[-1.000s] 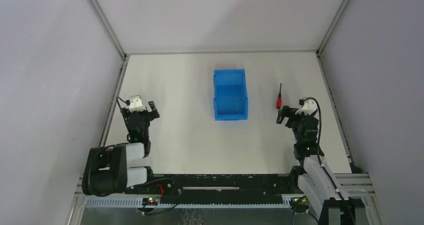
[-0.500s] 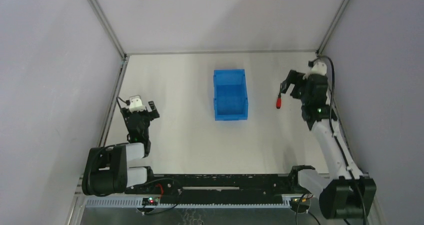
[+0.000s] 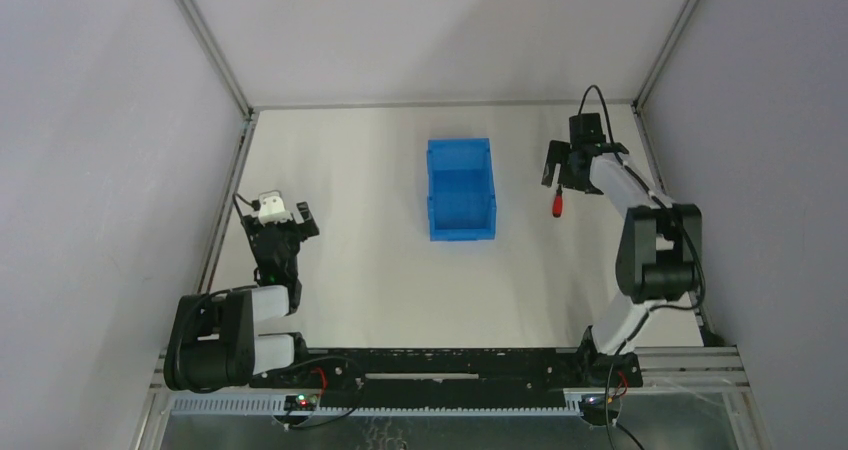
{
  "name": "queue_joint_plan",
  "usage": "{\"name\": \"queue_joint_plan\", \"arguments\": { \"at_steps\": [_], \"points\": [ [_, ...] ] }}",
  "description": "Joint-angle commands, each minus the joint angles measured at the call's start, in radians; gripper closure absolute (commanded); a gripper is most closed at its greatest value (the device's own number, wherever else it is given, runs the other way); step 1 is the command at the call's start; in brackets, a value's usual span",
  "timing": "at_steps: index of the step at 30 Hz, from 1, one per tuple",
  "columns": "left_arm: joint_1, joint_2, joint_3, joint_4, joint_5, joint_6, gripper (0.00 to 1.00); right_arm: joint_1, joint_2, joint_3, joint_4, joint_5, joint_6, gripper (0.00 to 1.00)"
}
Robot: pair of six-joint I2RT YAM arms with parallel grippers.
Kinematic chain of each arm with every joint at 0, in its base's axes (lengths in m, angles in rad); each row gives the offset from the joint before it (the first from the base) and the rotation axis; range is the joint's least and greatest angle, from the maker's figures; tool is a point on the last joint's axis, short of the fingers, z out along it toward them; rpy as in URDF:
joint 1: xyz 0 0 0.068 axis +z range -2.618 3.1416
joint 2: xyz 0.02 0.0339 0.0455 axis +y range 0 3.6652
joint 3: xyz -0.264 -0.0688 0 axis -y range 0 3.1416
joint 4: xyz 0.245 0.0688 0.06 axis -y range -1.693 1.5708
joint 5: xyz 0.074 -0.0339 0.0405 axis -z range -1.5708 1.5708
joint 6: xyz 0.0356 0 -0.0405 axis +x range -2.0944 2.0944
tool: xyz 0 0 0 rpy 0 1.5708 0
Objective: Put the screwdriver in the bin
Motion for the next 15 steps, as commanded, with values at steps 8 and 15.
{"name": "queue_joint_plan", "arguments": {
  "at_steps": [8,15],
  "points": [
    [-0.002,-0.011,0.043,0.069,0.005,0.005,0.00,-0.034,0.246,0.112,-0.032,-0.046,-0.002,0.24],
    [-0.002,-0.012,0.044,0.069,0.005,0.006,0.00,-0.033,0.310,0.112,-0.047,-0.066,-0.019,0.52]
  ]
}}
